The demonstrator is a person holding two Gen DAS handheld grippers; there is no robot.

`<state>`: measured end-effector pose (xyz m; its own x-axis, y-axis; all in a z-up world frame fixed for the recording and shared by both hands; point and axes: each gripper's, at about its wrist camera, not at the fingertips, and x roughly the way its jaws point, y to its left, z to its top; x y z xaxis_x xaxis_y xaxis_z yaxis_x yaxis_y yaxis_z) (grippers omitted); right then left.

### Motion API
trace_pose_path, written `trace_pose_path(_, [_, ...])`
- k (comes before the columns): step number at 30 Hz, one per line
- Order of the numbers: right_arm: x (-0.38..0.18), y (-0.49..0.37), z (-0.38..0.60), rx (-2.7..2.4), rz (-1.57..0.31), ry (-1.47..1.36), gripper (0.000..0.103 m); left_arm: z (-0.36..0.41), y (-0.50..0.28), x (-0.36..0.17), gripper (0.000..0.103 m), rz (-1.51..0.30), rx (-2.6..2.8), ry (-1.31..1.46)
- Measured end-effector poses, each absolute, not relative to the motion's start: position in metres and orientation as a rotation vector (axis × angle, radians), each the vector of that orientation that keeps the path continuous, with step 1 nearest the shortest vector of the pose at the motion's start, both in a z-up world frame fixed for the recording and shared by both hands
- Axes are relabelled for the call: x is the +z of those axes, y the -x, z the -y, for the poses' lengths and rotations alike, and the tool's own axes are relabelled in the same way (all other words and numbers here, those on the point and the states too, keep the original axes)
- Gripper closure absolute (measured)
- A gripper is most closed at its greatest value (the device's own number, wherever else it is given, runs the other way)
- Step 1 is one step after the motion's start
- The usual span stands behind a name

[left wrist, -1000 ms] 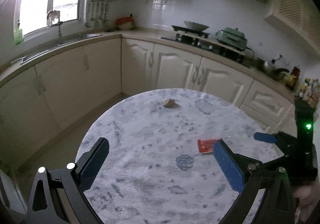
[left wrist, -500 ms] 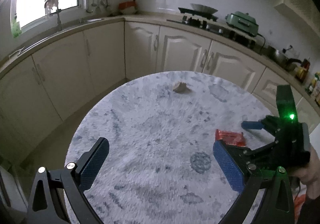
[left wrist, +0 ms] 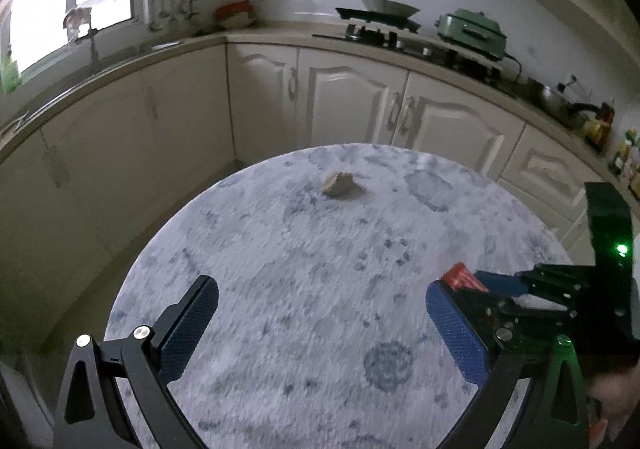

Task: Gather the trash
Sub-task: 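Grasp the red packet with the right tool while the left tool grasps the last brown lump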

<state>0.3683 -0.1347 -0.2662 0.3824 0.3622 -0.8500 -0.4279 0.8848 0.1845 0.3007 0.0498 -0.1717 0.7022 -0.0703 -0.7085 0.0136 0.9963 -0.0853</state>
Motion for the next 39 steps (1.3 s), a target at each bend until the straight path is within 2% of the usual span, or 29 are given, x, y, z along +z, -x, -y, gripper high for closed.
trace_pose_path(1, [-0.267, -0.368, 0.136, 0.5, -1.068, 0.054, 0.073, -0.047, -0.306, -0.173, 0.001, -0.792, -0.048, 0.067])
trace_pose_path(3, [-0.266, -0.365, 0.138, 0.512, -1.078, 0.023, 0.061, -0.044, -0.314, -0.178, 0.001, -0.795, -0.055, 0.051])
trace_pose_path(8, [-0.267, -0.352, 0.125, 0.466, -1.042, 0.136, 0.06, -0.036, -0.322, -0.187, 0.001, -0.808, -0.063, 0.046])
trace_pose_path(10, [-0.267, -0.35, 0.125, 0.436, -1.034, 0.139, 0.066, -0.036, -0.325, -0.191, 0.001, -0.811, -0.062, 0.046])
trace_pose_path(12, [-0.268, -0.353, 0.132, 0.4, -1.032, 0.104, 0.088, -0.036, -0.33, -0.195, 0.001, -0.815, -0.062, 0.046])
trace_pose_path(13, [-0.268, -0.354, 0.136, 0.392, -1.034, 0.083, 0.091, -0.033, -0.331, -0.196, 0.001, -0.812, -0.061, 0.045])
trace_pose_path(20, [-0.269, -0.369, 0.156, 0.351, -1.024, 0.001, 0.092, -0.024, -0.366, -0.206, 0.001, -0.815, -0.07, -0.018])
trace_pose_path(33, [-0.275, -0.41, 0.173, 0.302, -1.022, -0.114, 0.092, -0.008, -0.477, -0.254, 0.003, -0.896, -0.088, -0.093])
trace_pose_path(36, [-0.276, -0.412, 0.178, 0.295, -1.02, -0.129, 0.092, -0.008, -0.497, -0.261, 0.015, -0.925, -0.129, -0.058])
trace_pose_path(37, [-0.277, -0.413, 0.18, 0.295, -1.019, -0.14, 0.092, -0.009, -0.499, -0.26, 0.022, -0.921, -0.133, -0.046])
trace_pose_path(38, [-0.277, -0.413, 0.181, 0.295, -1.019, -0.145, 0.092, -0.008, -0.501, -0.26, 0.037, -0.914, -0.128, -0.054])
trace_pose_path(39, [-0.276, -0.413, 0.182, 0.295, -1.02, -0.146, 0.092, -0.008, -0.502, -0.259, 0.047, -0.905, -0.147, -0.049])
